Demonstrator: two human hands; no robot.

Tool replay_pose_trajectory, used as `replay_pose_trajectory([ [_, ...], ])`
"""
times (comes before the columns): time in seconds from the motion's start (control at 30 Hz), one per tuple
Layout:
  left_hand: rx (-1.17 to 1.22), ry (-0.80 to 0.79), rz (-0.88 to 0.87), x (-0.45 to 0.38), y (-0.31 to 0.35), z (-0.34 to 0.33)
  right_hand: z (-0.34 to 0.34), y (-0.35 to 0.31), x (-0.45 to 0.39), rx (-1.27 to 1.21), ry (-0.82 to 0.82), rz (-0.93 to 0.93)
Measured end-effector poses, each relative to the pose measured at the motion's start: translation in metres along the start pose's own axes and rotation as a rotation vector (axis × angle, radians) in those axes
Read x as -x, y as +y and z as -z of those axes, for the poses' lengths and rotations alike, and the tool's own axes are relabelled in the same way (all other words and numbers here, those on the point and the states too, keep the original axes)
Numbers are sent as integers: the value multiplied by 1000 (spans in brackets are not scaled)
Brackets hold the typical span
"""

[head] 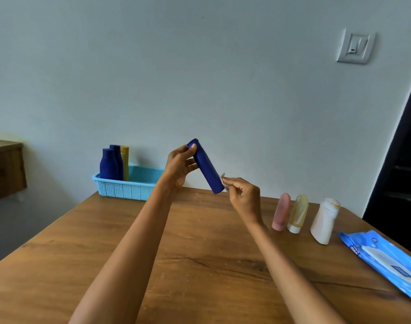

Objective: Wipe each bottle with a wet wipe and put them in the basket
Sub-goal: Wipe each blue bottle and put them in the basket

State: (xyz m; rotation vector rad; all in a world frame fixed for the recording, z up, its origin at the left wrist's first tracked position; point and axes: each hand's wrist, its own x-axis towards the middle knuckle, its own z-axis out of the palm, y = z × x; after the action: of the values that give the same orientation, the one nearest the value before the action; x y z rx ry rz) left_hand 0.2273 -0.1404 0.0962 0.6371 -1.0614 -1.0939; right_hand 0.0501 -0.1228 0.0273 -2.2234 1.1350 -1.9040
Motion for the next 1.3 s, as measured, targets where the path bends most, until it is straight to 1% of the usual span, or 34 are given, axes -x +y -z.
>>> replay_pose_trajectory([
  [0.1, -103, -19, 10, 3, -4, -5, -8, -7, -3, 11, -34, 4],
  [0.23, -183, -56, 32, 6, -8, -10, -16, -29, -16, -17, -54, 31],
  [0.33, -230, -94, 44, 7, 0, -13, -15, -41, -24, 20, -75, 117],
  [0.4, -241, -98, 53, 7, 4, -13, -13, -42, -22, 103, -136, 181],
  [0.47, -208, -48, 61, 6, 6, -12, -13, -38, -16, 193, -193, 261],
  [0.53, -158, 32, 68, 5, 7, -11, -14, -30, -7, 278, -199, 353],
  [0.6, -146, 101, 63, 4, 8, -10, -15, -22, 0, 306, -192, 396],
  [0.77, -82, 228, 54, 6, 9, -6, -10, 5, 16, 242, -269, 369],
  [0.9, -75, 267, 58, 4, 9, -1, -11, 9, 19, 234, -288, 341],
  [0.97, -87, 243, 64, 3, 11, 1, -15, 0, 14, 229, -288, 360],
  [1.07, -129, 151, 111, 4, 12, -2, -23, -15, 6, 240, -276, 373],
  [1.17, -202, 27, 155, 8, 9, -8, -22, -21, -5, 211, -248, 302],
  [1.3, -288, -143, 173, 7, 10, -12, -12, -27, -20, 10, -191, 167],
])
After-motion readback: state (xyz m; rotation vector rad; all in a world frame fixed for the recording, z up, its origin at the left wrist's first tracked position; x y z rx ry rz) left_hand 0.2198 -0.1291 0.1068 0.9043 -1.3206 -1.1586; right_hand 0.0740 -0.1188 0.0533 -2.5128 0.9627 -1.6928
